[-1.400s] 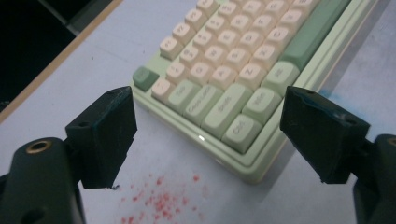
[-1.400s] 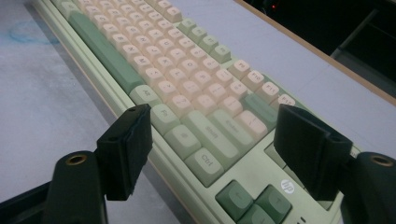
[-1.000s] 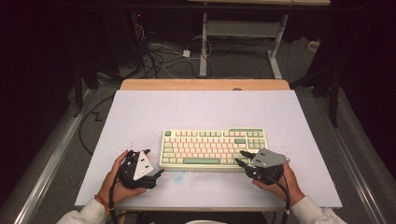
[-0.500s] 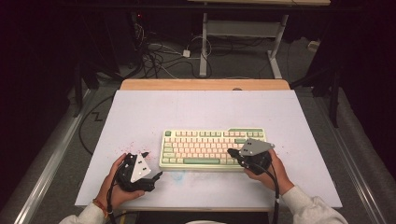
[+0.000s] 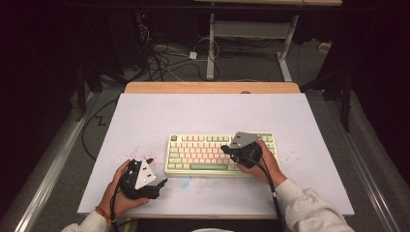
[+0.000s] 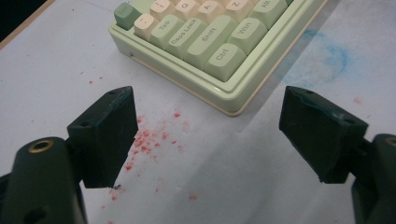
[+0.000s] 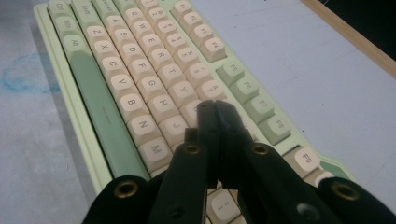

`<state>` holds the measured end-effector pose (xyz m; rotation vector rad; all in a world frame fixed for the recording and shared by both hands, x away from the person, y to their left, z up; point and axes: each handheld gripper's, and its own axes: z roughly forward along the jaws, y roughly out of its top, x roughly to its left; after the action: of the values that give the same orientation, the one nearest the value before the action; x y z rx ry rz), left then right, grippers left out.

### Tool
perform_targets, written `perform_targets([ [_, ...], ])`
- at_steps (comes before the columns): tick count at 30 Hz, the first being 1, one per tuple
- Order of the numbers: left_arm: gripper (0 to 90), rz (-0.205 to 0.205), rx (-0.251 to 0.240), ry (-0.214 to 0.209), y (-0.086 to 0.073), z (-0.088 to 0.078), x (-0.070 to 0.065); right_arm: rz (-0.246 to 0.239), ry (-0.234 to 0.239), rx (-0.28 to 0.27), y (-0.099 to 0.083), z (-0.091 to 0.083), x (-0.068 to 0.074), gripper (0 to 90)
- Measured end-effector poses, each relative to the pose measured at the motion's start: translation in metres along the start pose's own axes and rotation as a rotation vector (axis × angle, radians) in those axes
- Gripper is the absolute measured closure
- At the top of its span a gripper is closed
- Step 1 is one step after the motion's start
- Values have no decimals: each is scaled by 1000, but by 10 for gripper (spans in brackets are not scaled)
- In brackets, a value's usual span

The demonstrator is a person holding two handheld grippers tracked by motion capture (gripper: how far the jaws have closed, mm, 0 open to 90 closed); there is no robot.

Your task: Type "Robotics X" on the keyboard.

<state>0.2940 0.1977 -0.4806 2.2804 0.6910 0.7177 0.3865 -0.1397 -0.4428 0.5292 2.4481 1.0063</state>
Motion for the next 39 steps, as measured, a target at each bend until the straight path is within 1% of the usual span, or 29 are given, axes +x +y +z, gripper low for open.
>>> perform_targets([
  [1,187,1,2,-2,0,0,0,0,0,0,0,0,0,900],
  [2,187,4,5,-4,0,1,0,-7,-2,14,2,6,-1,900],
  [3,187,6,7,-3,0,1,-1,-5,-3,17,3,8,-1,900],
  [4,187,8,7,-3,0,1,-1,-14,0,18,4,10,-1,900],
  [8,187,10,10,-8,0,1,-1,-21,-2,44,5,19,1,900],
  [9,187,10,11,-8,0,1,-1,-26,-8,53,5,20,0,900],
  [12,187,10,8,-7,0,1,-1,-10,-12,57,4,22,0,900],
  [13,187,11,9,-4,0,1,-1,-11,-8,61,4,23,-1,900],
  [14,187,12,9,-3,0,1,-1,-11,-16,65,3,24,-2,900],
  [16,187,11,13,-8,0,1,-1,-1,-15,66,3,24,-2,900],
  [19,187,14,16,-8,0,2,-2,-9,-17,75,3,25,-3,900],
  [21,187,15,19,-5,0,2,-2,-18,-22,92,2,27,-2,900],
  [22,187,14,17,-8,0,2,-2,-6,-12,88,2,27,-2,900],
  [25,187,13,18,-8,0,2,-2,-10,-13,91,2,26,-2,900],
  [26,187,9,20,-9,0,2,-1,-7,-10,82,2,25,-2,900],
  [27,188,5,21,-10,-1,3,-1,-4,-11,75,2,24,-2,900],
  [30,189,10,26,-8,-1,3,-1,4,-14,60,2,21,-3,900],
  [32,189,2,22,-6,-1,2,-1,7,-17,58,2,20,-3,900],
  [33,195,1,22,-8,-1,3,0,2,-19,50,3,19,-5,900],
  [35,200,-2,23,-4,-1,3,0,15,-25,40,3,17,-6,900],
  [37,209,-13,18,-9,-1,3,1,16,-25,28,3,16,-6,896],
  [39,219,-18,15,-5,-1,2,1,19,-30,22,3,15,-6,885],
])
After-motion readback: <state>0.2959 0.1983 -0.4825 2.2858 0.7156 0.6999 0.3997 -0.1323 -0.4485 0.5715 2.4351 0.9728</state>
